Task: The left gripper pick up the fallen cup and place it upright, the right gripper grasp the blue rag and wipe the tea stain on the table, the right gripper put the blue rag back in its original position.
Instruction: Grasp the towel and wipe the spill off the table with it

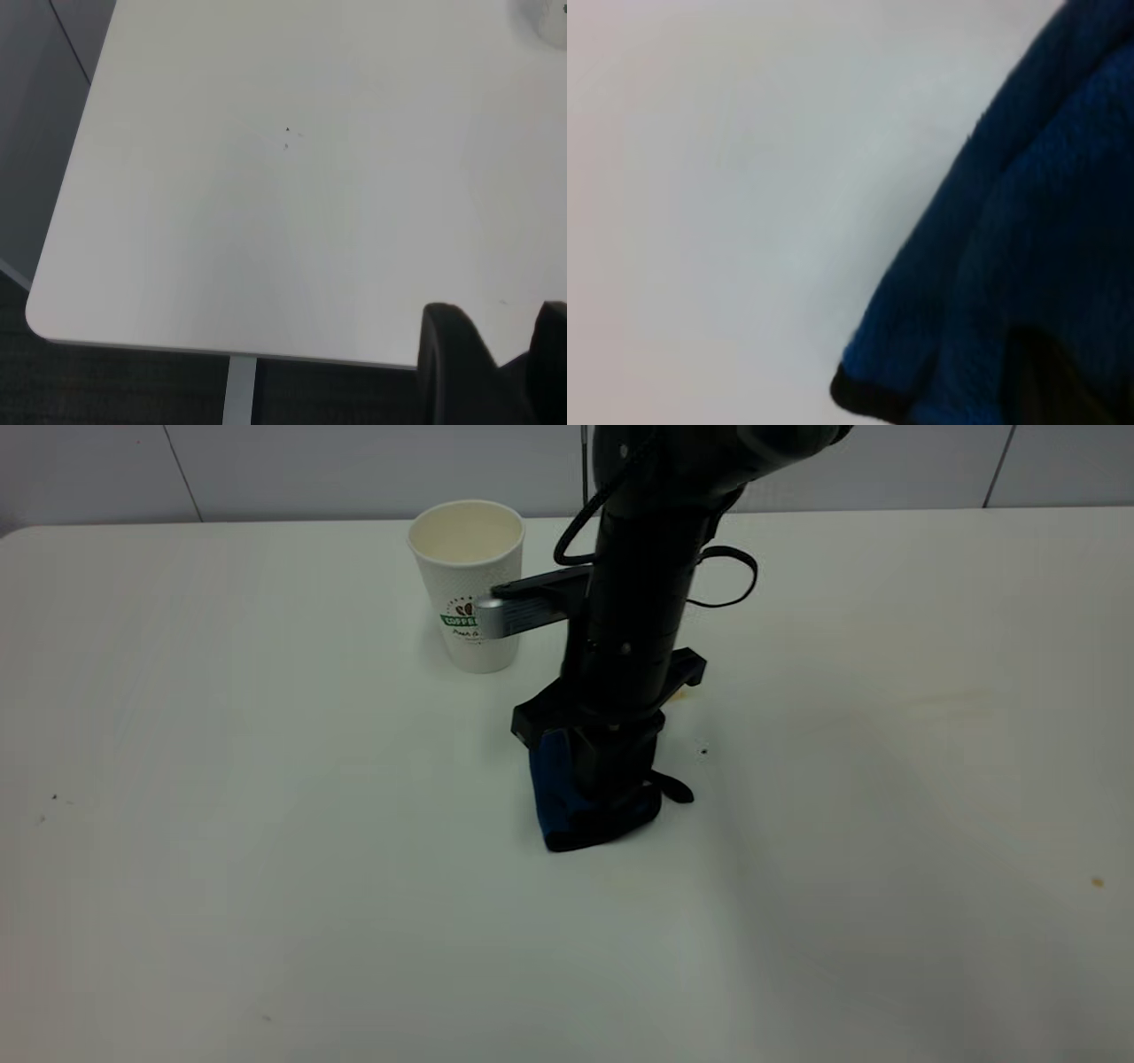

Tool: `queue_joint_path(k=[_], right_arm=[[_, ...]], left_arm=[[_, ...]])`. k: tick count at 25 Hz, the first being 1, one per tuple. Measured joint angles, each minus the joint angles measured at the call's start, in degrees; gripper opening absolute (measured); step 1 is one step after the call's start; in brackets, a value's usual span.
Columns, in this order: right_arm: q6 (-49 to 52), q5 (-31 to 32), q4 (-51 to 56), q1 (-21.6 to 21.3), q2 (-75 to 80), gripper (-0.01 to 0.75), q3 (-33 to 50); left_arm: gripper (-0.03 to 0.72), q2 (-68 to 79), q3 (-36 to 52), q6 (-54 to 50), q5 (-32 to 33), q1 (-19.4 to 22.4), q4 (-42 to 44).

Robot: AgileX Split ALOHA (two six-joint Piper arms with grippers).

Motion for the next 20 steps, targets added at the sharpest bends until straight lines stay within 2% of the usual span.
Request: queue_joint_path(k=[3, 9, 15, 20], right_arm=[[0.37, 1.25, -0.07, -0.22, 1.65, 0.076, -3.49], [2.65, -0.5, -3.78, -2.43, 4.03, 0.074, -10.47], [4.47, -1.88, -6.07, -7.59, 4.51, 0.074, -12.3], [7.66, -0.01, -7.57, -13.05, 4.68, 0.074, -12.3]], left_arm=[[0.237, 0.0, 0.0, 0.0, 0.0, 0.0, 0.0], [0.237, 0.0, 0.0, 0.0, 0.0, 0.0, 0.04], [0.237, 0.0, 0.0, 0.0, 0.0, 0.0, 0.04], [0.237, 0.0, 0.0, 0.0, 0.0, 0.0, 0.04]])
